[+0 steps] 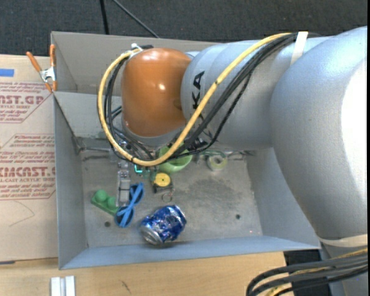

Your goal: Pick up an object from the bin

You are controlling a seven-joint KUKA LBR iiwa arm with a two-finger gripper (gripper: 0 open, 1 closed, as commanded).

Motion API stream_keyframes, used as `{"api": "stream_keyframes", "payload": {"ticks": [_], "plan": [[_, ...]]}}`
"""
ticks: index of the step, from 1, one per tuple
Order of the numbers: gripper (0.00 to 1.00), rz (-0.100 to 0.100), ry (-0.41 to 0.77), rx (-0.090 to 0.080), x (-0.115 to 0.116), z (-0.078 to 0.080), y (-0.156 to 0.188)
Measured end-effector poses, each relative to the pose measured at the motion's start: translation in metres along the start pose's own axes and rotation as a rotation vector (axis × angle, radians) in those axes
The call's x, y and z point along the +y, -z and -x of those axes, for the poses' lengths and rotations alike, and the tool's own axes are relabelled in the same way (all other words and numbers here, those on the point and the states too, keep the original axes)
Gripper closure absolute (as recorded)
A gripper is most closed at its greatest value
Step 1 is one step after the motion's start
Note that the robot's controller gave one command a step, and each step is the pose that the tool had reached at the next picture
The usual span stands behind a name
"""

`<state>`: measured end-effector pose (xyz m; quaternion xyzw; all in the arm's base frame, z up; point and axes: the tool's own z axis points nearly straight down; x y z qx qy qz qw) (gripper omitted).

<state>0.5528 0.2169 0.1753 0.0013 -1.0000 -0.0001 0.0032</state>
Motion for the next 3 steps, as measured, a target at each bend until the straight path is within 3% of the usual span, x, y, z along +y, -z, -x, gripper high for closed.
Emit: {"api": "stream_keyframes", "payload": {"ticks": [1, 2, 3], "plan": [[0.0, -0.003, 0.022, 0.002, -0.054, -0.026, -0.104], [1.0, 0.002, 0.025, -0.006, -0.051, -0.023, -0.099], [1.0, 0.005, 0.059, -0.016, 0.012, -0.026, 0.036]]}}
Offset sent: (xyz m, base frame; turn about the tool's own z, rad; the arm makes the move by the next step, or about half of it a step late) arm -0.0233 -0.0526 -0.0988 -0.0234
